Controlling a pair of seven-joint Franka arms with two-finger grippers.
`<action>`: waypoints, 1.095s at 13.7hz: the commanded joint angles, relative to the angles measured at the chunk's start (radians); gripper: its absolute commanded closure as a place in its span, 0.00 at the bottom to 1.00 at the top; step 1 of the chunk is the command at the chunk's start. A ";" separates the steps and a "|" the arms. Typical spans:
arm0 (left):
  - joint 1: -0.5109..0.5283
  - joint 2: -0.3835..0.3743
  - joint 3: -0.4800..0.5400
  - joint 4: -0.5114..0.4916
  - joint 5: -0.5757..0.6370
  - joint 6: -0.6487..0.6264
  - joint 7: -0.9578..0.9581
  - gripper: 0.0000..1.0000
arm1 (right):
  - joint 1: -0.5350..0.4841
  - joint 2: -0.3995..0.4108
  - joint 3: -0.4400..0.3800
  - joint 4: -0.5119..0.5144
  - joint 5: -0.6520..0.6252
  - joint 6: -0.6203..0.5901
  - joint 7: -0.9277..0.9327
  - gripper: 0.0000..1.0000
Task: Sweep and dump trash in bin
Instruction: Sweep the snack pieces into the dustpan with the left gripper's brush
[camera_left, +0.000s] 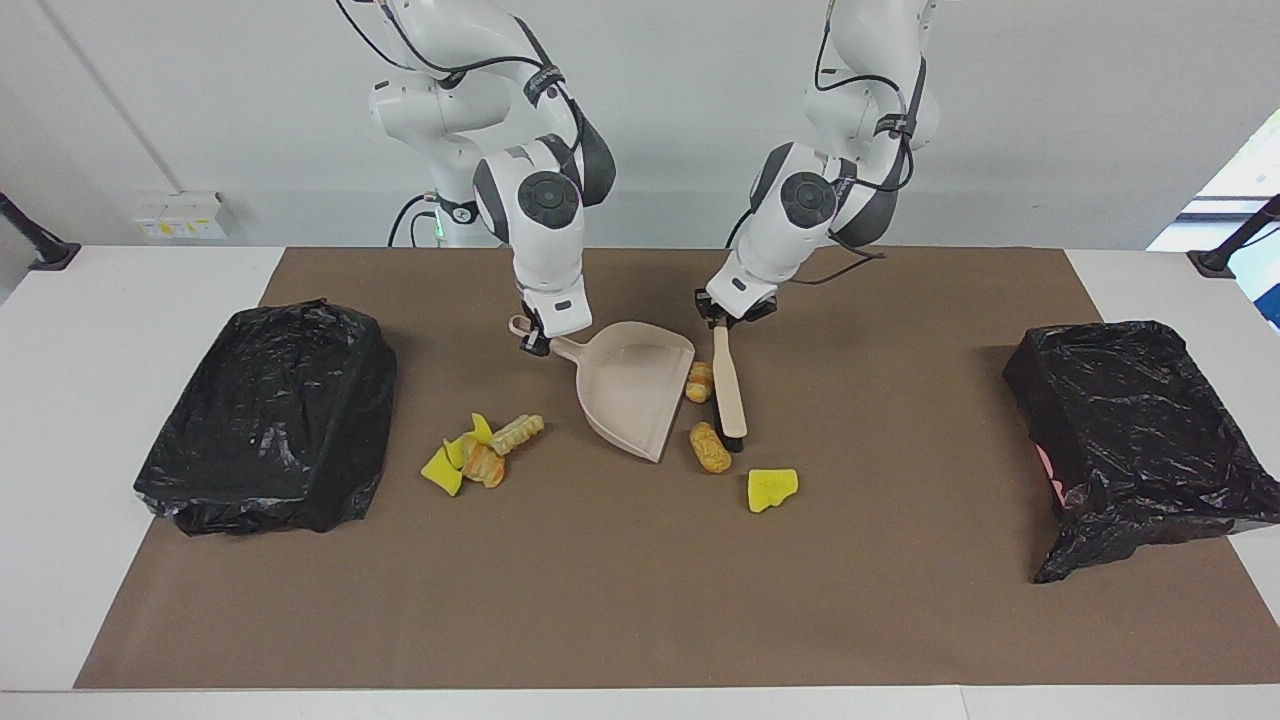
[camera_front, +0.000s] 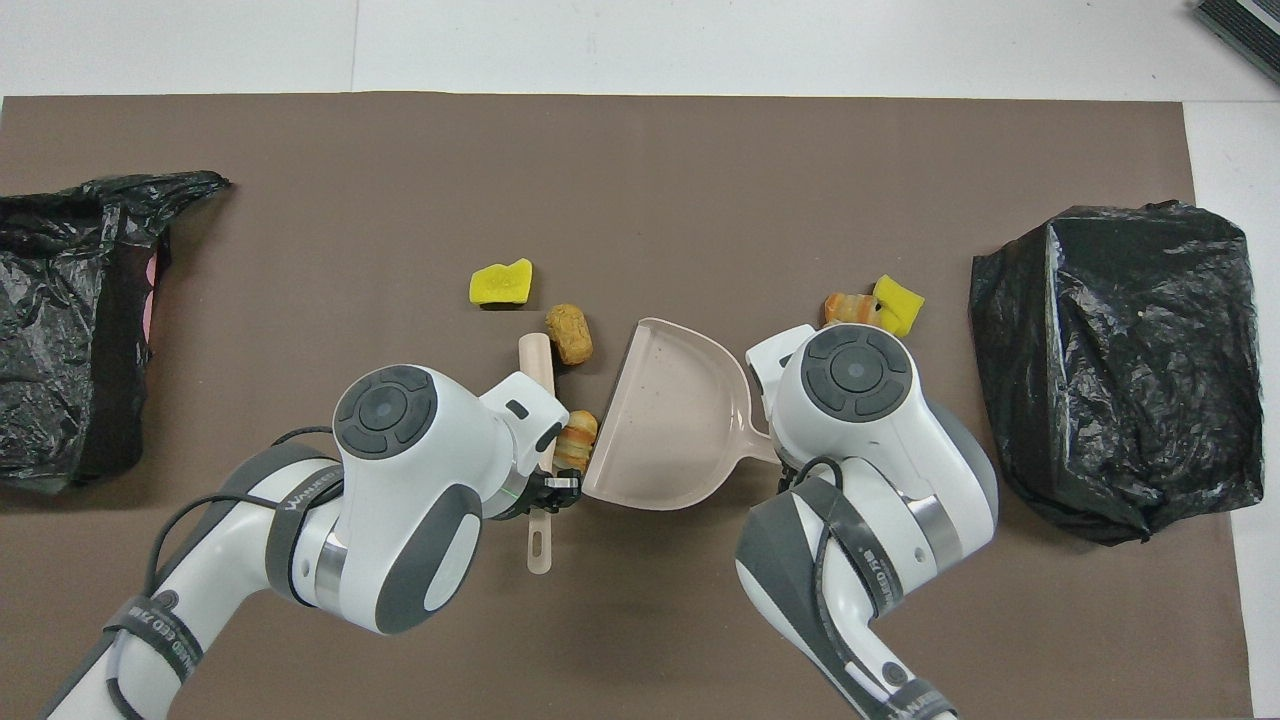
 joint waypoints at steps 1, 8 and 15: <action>-0.046 -0.004 0.007 0.009 0.009 0.000 0.032 1.00 | -0.004 -0.015 0.005 -0.019 -0.016 0.029 0.027 1.00; -0.079 -0.050 -0.034 0.086 -0.053 -0.036 0.036 1.00 | -0.004 -0.015 0.005 -0.019 -0.016 0.026 0.032 1.00; 0.157 0.000 -0.019 0.216 -0.020 -0.107 0.217 1.00 | -0.004 -0.015 0.005 -0.020 -0.016 0.028 0.037 1.00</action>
